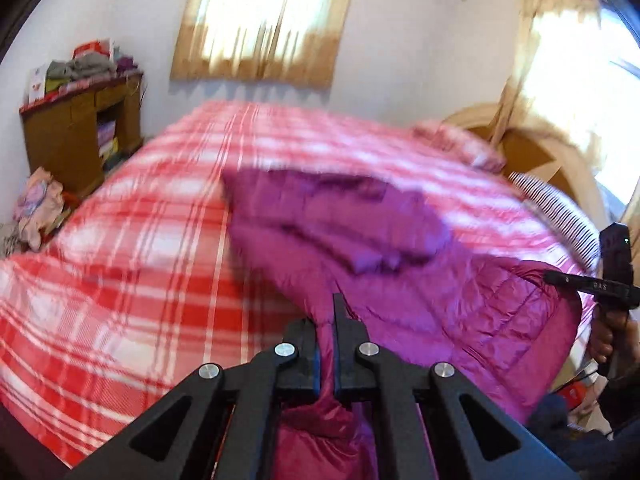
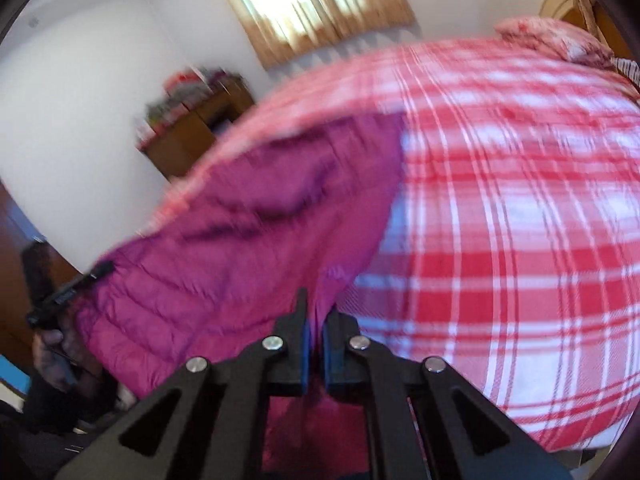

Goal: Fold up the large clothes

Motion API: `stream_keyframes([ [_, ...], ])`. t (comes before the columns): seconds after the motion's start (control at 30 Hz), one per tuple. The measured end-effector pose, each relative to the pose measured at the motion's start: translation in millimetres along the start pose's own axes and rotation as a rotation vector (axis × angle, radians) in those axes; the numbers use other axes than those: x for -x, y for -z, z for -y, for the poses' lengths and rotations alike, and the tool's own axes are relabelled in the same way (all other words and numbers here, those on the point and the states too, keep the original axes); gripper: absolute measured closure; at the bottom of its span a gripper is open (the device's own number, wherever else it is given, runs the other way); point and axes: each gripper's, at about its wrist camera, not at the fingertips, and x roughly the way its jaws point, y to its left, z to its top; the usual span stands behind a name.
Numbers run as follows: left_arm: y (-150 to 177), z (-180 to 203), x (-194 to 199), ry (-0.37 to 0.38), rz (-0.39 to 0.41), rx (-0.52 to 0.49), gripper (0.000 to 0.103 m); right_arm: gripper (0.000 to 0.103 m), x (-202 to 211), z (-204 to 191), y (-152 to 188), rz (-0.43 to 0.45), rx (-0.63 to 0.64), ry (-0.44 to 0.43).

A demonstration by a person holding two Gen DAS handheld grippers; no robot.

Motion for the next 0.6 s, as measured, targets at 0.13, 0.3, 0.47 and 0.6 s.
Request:
stream_keyframes([
  [0.13,-31.7,-8.7,-9.1,-0.011,0.044,-0.018,0.100,0.097,15.9,-9.0,-46.2,0.093,0.021,-0.032],
  [0.3,-74.7,-33.8,-72.1,-0.141,0.102,-0.071,0.096,0.097,-39.3,13.3,-119.9,0.169,-0.051,-0.002],
  [0.47,-113.0,-54.3,-117.3,-0.160,0.094,-0.056,0.093,0.097,-89.2,39.0,-160.6,0.188,-0.144,0.024],
  [0.6,-135.6,-78.2,-131.1,-0.125,0.113,0.021,0.089,0.097,-117.4,50.2,-180.9,0.175,-0.156,0.049],
])
